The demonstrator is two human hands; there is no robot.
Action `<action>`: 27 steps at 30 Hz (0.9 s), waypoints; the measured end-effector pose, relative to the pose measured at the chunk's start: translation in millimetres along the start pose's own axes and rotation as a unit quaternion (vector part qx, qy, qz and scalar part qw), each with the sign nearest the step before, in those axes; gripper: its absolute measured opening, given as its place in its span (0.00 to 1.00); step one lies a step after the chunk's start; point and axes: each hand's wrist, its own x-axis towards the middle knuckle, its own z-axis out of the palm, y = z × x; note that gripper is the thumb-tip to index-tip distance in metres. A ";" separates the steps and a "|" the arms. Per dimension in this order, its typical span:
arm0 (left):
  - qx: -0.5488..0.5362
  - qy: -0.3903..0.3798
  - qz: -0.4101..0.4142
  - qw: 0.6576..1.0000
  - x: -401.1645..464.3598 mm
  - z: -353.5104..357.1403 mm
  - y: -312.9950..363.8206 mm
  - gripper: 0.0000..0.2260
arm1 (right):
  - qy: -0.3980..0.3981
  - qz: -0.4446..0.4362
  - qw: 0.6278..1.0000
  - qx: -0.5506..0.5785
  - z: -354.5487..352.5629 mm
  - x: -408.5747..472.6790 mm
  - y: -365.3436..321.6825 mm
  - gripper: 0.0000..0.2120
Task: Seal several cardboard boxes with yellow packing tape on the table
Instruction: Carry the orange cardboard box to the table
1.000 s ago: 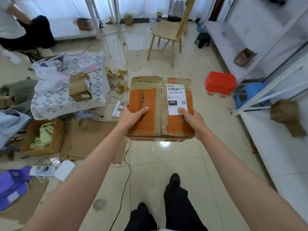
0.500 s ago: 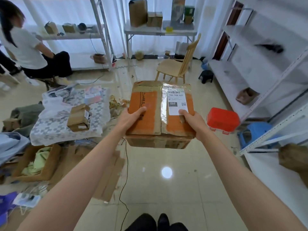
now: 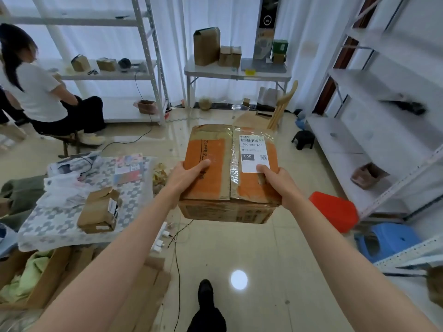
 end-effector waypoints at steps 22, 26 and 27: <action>0.114 -0.015 0.071 0.991 325.9 17.7 141.9 0.49 | 0.023 -0.018 0.998 0.051 16.0 289.9 -158.9 0.09; 0.118 -0.004 0.075 0.990 387.3 38.8 170.8 0.49 | 0.013 -0.024 0.999 0.044 4.3 357.1 -186.3 0.09; 0.117 -0.001 0.075 0.990 402.0 44.0 179.5 0.49 | 0.014 -0.027 0.999 0.045 0.9 375.1 -193.8 0.09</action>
